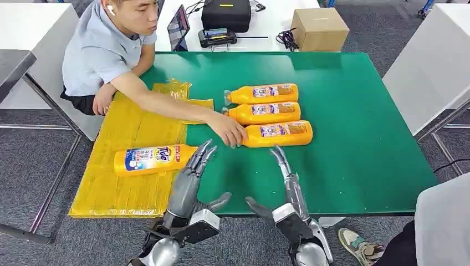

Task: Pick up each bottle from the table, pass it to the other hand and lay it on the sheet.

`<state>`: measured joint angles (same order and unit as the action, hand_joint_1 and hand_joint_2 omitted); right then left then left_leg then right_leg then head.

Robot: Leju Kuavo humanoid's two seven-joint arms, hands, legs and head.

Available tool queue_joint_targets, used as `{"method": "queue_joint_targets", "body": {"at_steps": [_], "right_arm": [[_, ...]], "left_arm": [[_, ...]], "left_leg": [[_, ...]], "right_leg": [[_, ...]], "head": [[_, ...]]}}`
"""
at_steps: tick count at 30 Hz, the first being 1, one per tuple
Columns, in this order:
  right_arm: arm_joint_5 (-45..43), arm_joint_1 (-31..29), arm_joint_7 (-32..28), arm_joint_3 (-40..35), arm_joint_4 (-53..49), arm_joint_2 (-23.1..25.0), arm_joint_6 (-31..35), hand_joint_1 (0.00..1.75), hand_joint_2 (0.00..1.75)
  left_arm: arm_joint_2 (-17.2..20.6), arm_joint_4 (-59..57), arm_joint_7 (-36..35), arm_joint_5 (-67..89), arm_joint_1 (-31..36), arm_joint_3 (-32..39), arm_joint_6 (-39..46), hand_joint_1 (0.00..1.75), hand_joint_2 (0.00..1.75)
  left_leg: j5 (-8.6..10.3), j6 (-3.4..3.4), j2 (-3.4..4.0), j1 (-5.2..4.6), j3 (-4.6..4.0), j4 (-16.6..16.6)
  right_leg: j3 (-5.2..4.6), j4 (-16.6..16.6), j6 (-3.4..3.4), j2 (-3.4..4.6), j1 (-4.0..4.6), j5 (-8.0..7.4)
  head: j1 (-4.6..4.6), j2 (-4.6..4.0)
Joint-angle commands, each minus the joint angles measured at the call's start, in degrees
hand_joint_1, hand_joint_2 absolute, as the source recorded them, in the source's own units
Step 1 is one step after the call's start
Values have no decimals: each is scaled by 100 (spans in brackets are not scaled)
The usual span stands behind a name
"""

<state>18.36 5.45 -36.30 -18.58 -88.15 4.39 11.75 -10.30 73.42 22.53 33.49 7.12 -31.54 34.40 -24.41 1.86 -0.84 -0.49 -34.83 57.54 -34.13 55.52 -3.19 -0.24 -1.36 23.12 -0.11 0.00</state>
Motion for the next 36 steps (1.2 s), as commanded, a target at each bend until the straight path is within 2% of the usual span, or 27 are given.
{"method": "queue_joint_targets", "body": {"at_steps": [1, 3, 6, 10, 12, 14, 15, 16, 17, 19, 24, 28, 29, 31, 33, 36], "right_arm": [[-484, 461, -231, 440, -700, 364, 948, 0, 175], [-467, 603, -279, 619, -985, 322, 1252, 0, 175], [59, 688, -18, 908, -1074, 191, 1790, 0, 175], [1613, 601, 226, 1137, -600, -99, 2753, 0, 175], [3069, 661, 179, 1633, -532, 112, 2825, 0, 175], [3612, 714, 74, 1862, -535, 178, 2825, 0, 175], [3612, 714, 74, 1862, -535, 178, 2825, 0, 175], [3837, 746, -31, 2037, -574, 248, 2825, 0, 175], [4089, 738, -35, 2125, -484, 280, 2825, 0, 175], [4361, 664, 83, 2181, -352, 178, 2825, 0, 175], [4471, 527, 180, 2226, -87, 80, 2825, 0, 175], [3694, 11, 1072, 1267, 991, -855, 2825, 0, 175], [3520, -95, 1087, 1210, 1152, -898, 2760, 0, 175], [3230, -294, 1039, 1118, 1490, -926, 2692, 0, 175], [3204, -515, 1058, 969, 1934, -948, 2563, 0, 175], [3176, -554, 1061, 959, 2023, -932, 2584, 0, 175]], "left_arm": [[-88, -32, 98, -807, 10, 78, 57, 0, 175], [-163, -4, 136, -1341, -77, 169, -159, 0, 175], [-198, -79, 250, -1706, -138, 166, -177, 0, 175], [-165, 19, 423, -1941, -202, 84, -71, 0, 175], [-136, 422, 618, -2574, -400, 275, -81, 0, 175], [-56, 707, 607, -2969, -536, 410, -172, 0, 175], [-56, 707, 607, -2969, -536, 410, -172, 0, 175], [-9, 832, 624, -3147, -593, 508, -229, 0, 175], [-9, 948, 648, -3355, -666, 632, -232, 0, 175], [89, 1232, 768, -3567, -777, 825, -186, 0, 175], [184, 1431, 763, -3619, -833, 998, -216, 0, 175], [487, 1629, 734, -3344, -844, 1284, -508, 0, 175], [506, 1692, 710, -3343, -871, 1289, -601, 0, 175], [490, 1754, 591, -3300, -926, 1233, -759, 0, 175], [403, 1707, 455, -3403, -960, 1110, -883, 0, 175], [387, 1681, 460, -3395, -955, 1056, -877, 0, 175]], "left_leg": [[-11, -12, 3, 10, 14, 7], [-18, -17, 6, 13, 25, 10], [-6, -8, -4, 5, 12, 1], [-4, -4, 2, 4, 13, -4], [-10, -8, 7, 7, 24, -3], [-13, -11, 8, 10, 27, -1], [-8, -9, 9, 6, 16, -3], [-23, -17, 18, 14, 37, 3], [-7, -9, 6, 5, 16, -4], [-21, -20, 16, 16, 38, 1], [-15, -14, 31, 14, 28, -3], [-8, -8, 35, 10, 24, -9], [-16, -12, 57, 17, 40, -10], [-15, -13, 52, 14, 38, -8], [-7, -7, 36, 10, 23, -7], [-12, -11, 38, 12, 32, -5]], "right_leg": [[16, 3, 15, -2, 11, 9], [29, 4, 21, 0, 14, 15], [15, 0, 11, -8, 6, 8], [17, -9, 7, -1, 5, 2], [29, -12, 12, 1, 9, 6], [32, -8, 16, 2, 12, 9], [17, -7, 12, 4, 8, 4], [39, -5, 22, 11, 17, 15], [17, -6, 11, 1, 6, 4], [40, -7, 24, 8, 19, 13], [26, -10, 17, 20, 15, 4], [20, -17, 11, 28, 11, -5], [36, -23, 17, 48, 18, -7], [35, -18, 17, 42, 16, -4], [25, -17, 11, 28, 11, -6], [31, -14, 15, 28, 14, -2]], "head": [[2, 0], [2, 0], [2, 0], [2, 0], [2, 0], [2, 0], [2, 0], [0, 0], [2, 0], [2, 0], [2, 0], [0, 0], [4, 0], [0, 0], [4, 0], [0, 0]]}}
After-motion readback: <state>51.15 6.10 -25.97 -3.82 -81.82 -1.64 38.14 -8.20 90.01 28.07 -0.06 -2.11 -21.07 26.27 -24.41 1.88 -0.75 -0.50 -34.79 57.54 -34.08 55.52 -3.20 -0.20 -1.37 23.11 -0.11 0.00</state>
